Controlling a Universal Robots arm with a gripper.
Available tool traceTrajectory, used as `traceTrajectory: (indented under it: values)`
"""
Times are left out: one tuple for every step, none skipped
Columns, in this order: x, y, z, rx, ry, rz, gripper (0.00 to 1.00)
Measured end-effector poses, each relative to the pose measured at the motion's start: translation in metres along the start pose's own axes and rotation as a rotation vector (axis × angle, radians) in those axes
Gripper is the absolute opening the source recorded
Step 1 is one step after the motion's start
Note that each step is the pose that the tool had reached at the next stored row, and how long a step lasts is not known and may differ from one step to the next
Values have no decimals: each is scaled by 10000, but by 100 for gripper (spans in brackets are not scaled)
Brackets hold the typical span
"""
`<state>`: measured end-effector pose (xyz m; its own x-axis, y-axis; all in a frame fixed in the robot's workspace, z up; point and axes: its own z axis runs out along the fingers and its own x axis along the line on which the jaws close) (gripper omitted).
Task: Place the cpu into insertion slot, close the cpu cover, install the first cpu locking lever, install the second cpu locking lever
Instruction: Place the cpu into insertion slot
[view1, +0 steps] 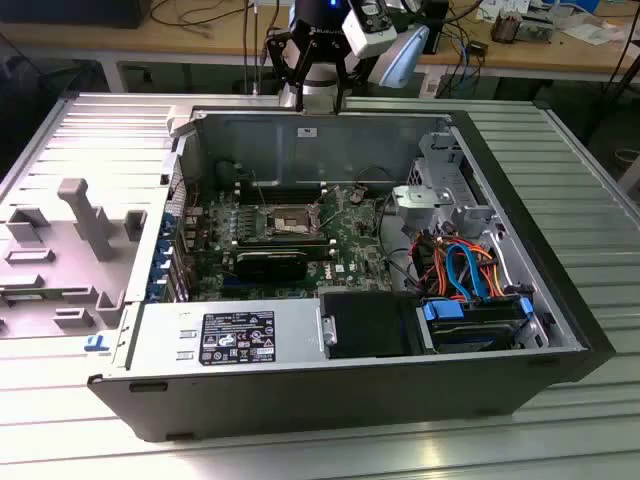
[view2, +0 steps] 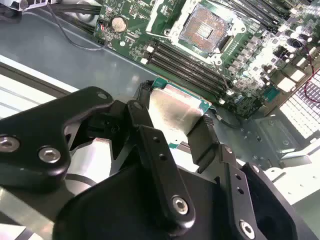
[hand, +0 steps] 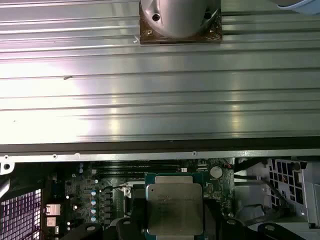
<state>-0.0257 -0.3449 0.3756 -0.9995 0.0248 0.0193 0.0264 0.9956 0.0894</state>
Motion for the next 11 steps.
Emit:
traceTrajectory:
  values:
    - [0, 0, 0, 1, 0, 0, 55]
    - [0, 0, 0, 0, 0, 0, 55]
    - [0, 0, 0, 0, 0, 0, 55]
    - [1, 0, 0, 0, 0, -1, 55]
    - [3, -1, 0, 1, 0, 1, 55]
    - [4, -2, 0, 2, 0, 0, 55]
    - [6, -6, 1, 0, 0, -1, 55]
    - [9, -10, 4, 0, 0, 0, 55]
    - [10, -12, 5, 1, 0, 0, 55]
    - [12, -13, 6, 2, 1, 0, 55]
    - [15, -15, 8, 2, 1, 2, 55]
